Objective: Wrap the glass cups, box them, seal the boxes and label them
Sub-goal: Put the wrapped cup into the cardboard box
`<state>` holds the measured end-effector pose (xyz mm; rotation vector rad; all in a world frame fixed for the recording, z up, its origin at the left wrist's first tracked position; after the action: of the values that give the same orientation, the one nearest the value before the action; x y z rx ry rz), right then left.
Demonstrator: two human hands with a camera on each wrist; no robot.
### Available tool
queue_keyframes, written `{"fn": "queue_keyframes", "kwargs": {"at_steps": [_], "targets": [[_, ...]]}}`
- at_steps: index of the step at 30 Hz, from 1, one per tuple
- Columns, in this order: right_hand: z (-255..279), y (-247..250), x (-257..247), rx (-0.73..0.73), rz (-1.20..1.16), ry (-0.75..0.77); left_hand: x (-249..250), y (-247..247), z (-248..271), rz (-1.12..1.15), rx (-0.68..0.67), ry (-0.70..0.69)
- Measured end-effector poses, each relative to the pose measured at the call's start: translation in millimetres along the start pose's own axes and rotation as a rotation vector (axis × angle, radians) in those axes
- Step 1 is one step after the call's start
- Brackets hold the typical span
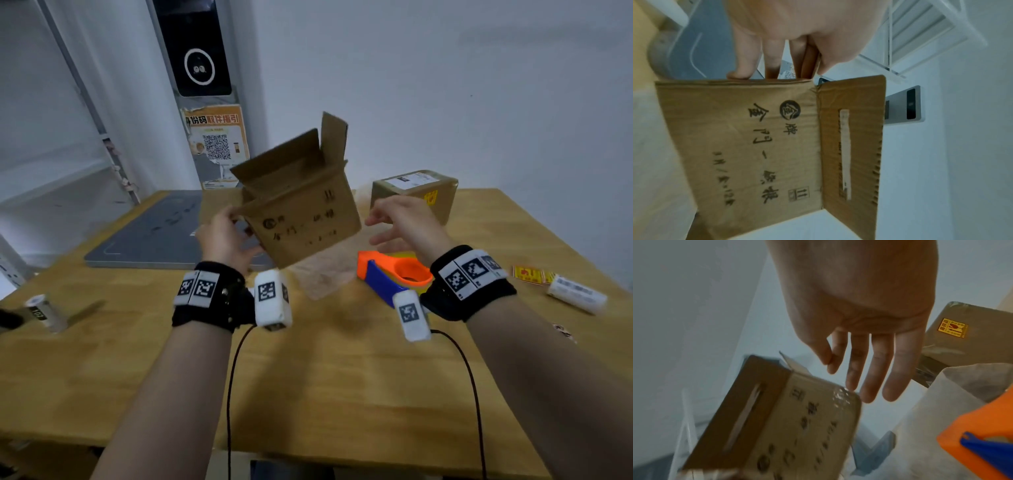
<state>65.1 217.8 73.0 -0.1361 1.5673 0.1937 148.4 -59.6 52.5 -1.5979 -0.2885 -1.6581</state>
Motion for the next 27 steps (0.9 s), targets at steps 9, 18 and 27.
{"fn": "queue_keyframes", "kwargs": {"at_steps": [9, 18, 27], "targets": [[-77, -67, 39, -0.363, 0.528, -0.028, 10, -41, -65, 0.052, 0.127, -0.055], [-126, -126, 86, -0.581, 0.602, -0.139, 8, -48, -120, 0.092, 0.103, -0.013], [-150, -137, 103, -0.565, 0.791, -0.294, 14, -54, -133, 0.134, 0.127, -0.034]]}}
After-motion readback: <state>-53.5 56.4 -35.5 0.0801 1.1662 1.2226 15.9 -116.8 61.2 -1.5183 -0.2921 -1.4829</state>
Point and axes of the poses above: each hand's wrist, its own z-axis away from the middle knuckle, its own y-axis out of the back of the hand, x = y × z, the point moved 3 cm from there along -z, towards the middle knuckle, and after that the axes turned 8 degrees about -z, right-handed, at the moved point
